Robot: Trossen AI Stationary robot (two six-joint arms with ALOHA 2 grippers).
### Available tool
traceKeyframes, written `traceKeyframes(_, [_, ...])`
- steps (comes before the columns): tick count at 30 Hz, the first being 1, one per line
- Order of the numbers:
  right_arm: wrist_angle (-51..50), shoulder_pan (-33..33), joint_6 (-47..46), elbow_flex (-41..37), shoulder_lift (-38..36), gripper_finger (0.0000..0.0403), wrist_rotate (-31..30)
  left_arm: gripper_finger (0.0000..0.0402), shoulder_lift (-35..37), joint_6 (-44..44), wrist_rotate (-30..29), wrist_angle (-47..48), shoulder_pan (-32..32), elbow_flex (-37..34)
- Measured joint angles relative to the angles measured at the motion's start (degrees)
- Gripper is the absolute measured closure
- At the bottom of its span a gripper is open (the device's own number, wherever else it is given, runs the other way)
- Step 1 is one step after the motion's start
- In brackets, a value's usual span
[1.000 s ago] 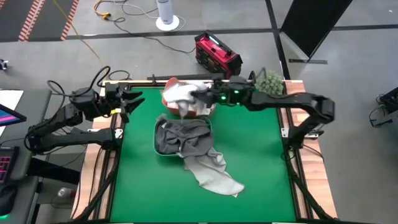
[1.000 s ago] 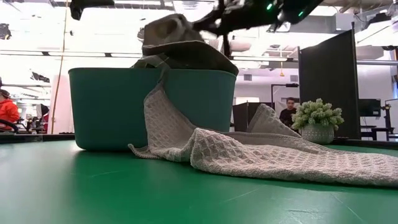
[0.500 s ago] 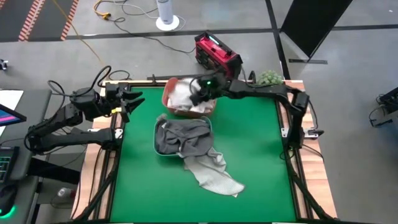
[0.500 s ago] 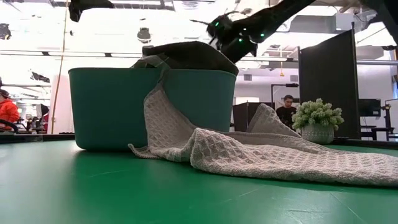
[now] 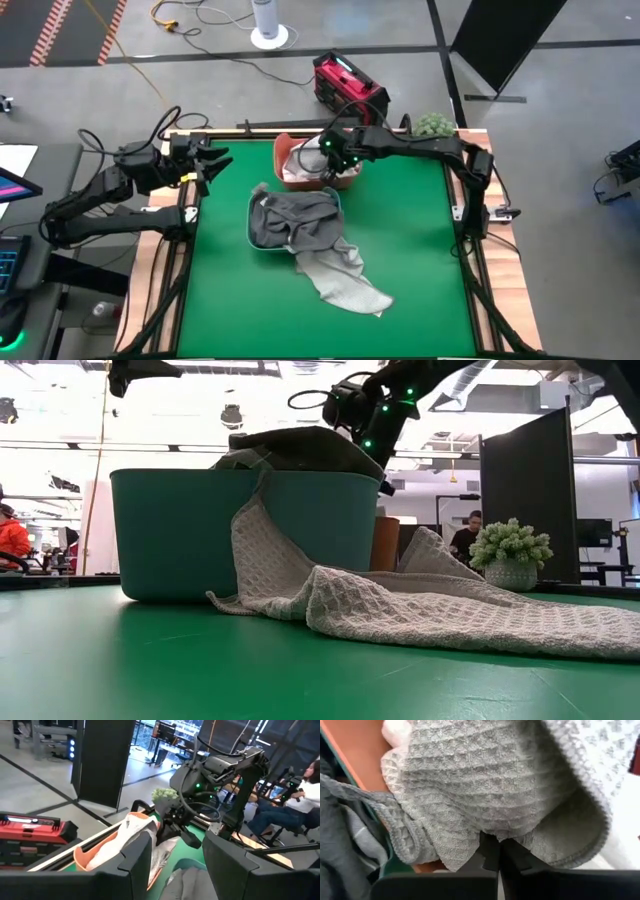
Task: Sort towels by color in basket
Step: Put the white patterned towel into the orange bin
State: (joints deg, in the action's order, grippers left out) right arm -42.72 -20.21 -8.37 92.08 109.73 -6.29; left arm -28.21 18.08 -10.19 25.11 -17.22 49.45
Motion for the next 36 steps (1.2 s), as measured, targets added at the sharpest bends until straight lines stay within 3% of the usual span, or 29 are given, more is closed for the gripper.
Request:
traceKeyframes(7, [-4.07, 0.04, -2.55, 2.66, -0.2, 0.0316, 5.79, 0.0235, 0.06, 0.05, -0.05, -0.01, 0.0, 0.0])
traceKeyframes(15, [-17.95, 0.2, -0.96, 15.4, -0.26, 0.02, 8.05, 0.0235, 0.14, 0.16, -0.01, -0.01, 0.0, 0.0])
traceKeyframes(19, [-10.14, 0.2, 1.43, 19.67, -0.51, 0.0165, 6.75, 0.0235, 0.15, 0.16, -0.01, -0.01, 0.0, 0.0])
traceKeyframes(24, [0.09, -0.77, 4.02, 19.7, 2.49, 0.0163, 6.5, 0.0235, 0.15, 1.49, 0.05, 0.01, 0.0, 0.0])
traceKeyframes(32, [-5.7, -2.91, 5.4, 19.57, 16.45, 0.019, 6.34, 0.0235, 0.15, 3.15, 0.11, 2.66, 0.0, 0.0])
traceKeyframes(36, [-7.25, -2.56, 4.59, 19.7, 19.34, 0.0203, 7.52, 0.0235, 0.15, 3.59, 0.1, 2.9, -0.01, 0.0])
